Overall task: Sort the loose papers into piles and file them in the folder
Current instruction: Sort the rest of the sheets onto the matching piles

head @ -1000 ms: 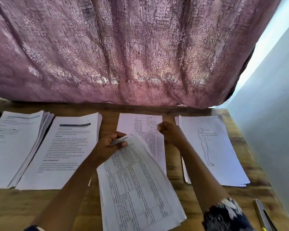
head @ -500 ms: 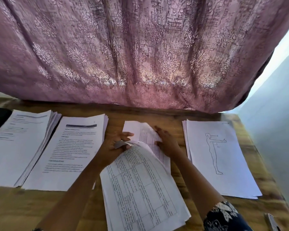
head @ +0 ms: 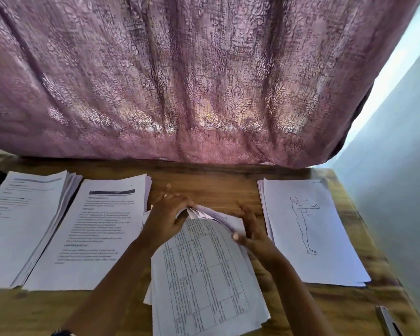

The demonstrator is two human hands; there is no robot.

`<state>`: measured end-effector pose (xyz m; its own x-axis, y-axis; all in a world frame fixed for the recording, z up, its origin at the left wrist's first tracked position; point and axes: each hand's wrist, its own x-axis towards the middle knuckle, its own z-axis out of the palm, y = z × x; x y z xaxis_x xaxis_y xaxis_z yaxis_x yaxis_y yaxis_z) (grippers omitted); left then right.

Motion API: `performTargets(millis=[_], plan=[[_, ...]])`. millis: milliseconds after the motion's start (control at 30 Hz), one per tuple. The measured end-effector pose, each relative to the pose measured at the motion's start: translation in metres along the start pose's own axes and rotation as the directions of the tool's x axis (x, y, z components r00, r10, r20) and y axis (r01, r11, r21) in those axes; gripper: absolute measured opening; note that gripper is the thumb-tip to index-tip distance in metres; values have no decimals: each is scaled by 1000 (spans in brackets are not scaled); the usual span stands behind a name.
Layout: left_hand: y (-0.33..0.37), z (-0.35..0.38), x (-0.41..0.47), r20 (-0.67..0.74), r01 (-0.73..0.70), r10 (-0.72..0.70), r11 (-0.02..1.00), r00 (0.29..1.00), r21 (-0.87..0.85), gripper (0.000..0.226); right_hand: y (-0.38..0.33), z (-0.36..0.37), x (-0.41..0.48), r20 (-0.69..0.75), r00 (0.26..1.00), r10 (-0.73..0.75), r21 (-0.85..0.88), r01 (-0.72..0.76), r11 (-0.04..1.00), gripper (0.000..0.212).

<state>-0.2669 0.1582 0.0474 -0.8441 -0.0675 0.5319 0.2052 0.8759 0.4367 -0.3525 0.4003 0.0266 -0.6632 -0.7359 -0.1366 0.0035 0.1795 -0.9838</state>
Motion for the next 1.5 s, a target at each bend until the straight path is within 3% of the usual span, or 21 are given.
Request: performTargets(millis=[67, 200, 267, 333, 400, 433, 500, 567, 600, 667, 767, 867, 967, 1033, 1100, 1133, 1167, 1233, 1333, 1400, 1500], plan=[[2, -2, 1, -17, -40, 41, 999, 999, 36, 24, 4, 1, 0, 11, 999, 47, -23, -47, 999, 85], [7, -4, 0, -52, -92, 97, 991, 994, 98, 12, 5, 12, -1, -61, 998, -4, -11, 4, 1000, 35], [5, -2, -3, -123, -76, 92, 989, 988, 128, 28, 6, 17, 0, -141, 989, -35, -12, 33, 999, 13], [-2, -1, -11, -268, 68, -25, 986, 963, 151, 47, 5, 17, 2, -169, 985, -28, 41, 35, 999, 10], [-11, -7, -18, -397, 356, -320, 934, 860, 19, 79, 3, 13, 4, -168, 986, -14, 140, 38, 989, 18], [-20, -11, -24, -373, 492, -510, 858, 775, -151, 90, 1, 9, 5, -168, 986, 4, 199, 30, 980, 23], [-25, -20, -30, -67, 602, -760, 562, 646, -566, 95, -4, 3, 7, -161, 986, 41, 290, 8, 957, 27], [-29, -21, -34, 319, 600, -722, 164, 614, -783, 95, -11, -2, 11, -136, 990, 46, 322, 0, 947, 28], [-28, -21, -34, 409, 619, -661, 108, 629, -778, 98, -15, -2, 13, -126, 991, 37, 330, 7, 944, 27], [-24, -16, -31, 409, 623, -609, 183, 680, -761, 104, -22, 0, 18, -139, 989, 43, 332, 6, 943, 22], [-7, -18, -6, 230, 591, -703, 324, 673, -739, 96, -39, 2, 23, -190, 980, 54, 288, 3, 958, 29], [20, -38, 19, -2, 554, -677, 604, 736, -573, 45, -70, -4, 23, -300, 953, -41, 18, 49, 999, 39], [44, -58, 26, -206, 336, -551, 720, 809, -608, 17, -110, -10, 15, -481, 813, -329, -360, 159, 919, 21], [60, -69, 33, -403, 116, -450, 769, 797, -629, 26, -132, -8, 7, -488, 656, -576, -520, 312, 795, 29], [70, -70, 41, -520, -22, -275, 869, 809, -494, 44, -145, -1, 3, -501, 538, -677, -547, 409, 730, 23], [72, -68, 44, -514, -29, -243, 885, 823, -464, 49, -147, 3, 3, -535, 517, -668, -512, 430, 743, 23], [69, -62, 44, -454, 42, -312, 857, 834, -513, 53, -144, 5, 7, -580, 524, -623, -439, 443, 781, 22], [67, -50, 41, -384, 153, -459, 777, 801, -610, 65, -124, 6, 19, -639, 602, -478, -241, 434, 868, 14], [69, -24, 37, -239, 312, -583, 685, 776, -658, 43, -82, 8, 40, -611, 727, -313, -135, 294, 946, 23], [76, -13, 38, -192, 364, -589, 689, 785, -627, 44, -70, 13, 47, -625, 726, -287, -130, 266, 955, 20], [82, -16, 51, -189, 350, -540, 735, 820, -580, 36, -83, 14, 52, -668, 663, -338, -162, 314, 935, 20]])
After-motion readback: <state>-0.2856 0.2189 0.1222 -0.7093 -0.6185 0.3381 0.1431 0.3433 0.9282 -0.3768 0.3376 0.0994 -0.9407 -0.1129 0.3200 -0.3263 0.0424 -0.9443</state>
